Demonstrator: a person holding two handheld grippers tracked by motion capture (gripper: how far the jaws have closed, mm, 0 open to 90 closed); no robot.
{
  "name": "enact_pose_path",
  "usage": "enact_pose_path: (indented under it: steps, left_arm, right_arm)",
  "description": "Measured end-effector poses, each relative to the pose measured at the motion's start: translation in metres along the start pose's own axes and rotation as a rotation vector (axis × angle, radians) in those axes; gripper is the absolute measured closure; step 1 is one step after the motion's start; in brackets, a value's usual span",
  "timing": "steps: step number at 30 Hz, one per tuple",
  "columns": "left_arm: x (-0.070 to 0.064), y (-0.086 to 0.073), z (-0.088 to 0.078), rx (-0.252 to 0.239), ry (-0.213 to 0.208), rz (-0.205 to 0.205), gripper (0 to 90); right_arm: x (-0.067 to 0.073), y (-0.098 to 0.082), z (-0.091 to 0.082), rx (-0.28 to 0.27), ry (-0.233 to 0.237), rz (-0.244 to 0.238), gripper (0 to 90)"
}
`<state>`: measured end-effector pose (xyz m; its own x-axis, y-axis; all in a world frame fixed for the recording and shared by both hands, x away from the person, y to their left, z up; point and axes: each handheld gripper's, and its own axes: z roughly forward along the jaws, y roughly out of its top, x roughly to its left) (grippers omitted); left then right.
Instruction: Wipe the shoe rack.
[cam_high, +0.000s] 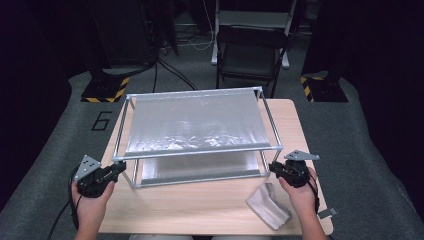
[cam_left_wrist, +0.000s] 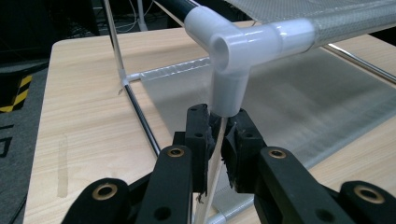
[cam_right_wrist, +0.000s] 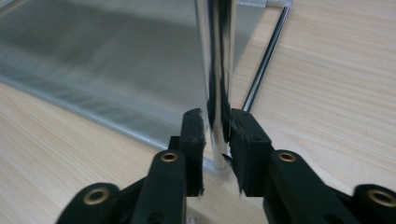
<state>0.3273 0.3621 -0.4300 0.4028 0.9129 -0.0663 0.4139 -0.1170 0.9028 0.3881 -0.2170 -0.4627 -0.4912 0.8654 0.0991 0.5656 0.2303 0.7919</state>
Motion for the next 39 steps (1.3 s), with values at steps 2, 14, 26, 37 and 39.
enact_pose_path:
  steps: [2,14,26,37,39]
  left_arm:
    - [0.000,0.000,-0.001,0.000,-0.003,-0.005,80.2]
    - [-0.007,-0.002,-0.002,0.005,-0.027,-0.013,79.7]
    - [-0.017,-0.007,-0.005,-0.017,-0.039,-0.010,79.4]
    - [-0.026,-0.010,-0.007,-0.023,-0.060,0.012,79.8]
    - [-0.029,-0.011,-0.007,-0.026,-0.071,0.018,79.9]
  right_arm:
    - [0.002,0.001,-0.005,-0.017,-0.013,-0.001,70.8]
    - [0.011,0.004,-0.039,-0.050,0.007,-0.023,75.0]
    - [0.039,0.045,-0.046,-0.111,0.066,-0.081,52.7]
    - [0.050,0.067,-0.040,-0.088,0.076,-0.127,52.3]
    - [0.051,0.070,-0.038,-0.090,0.080,-0.130,52.2]
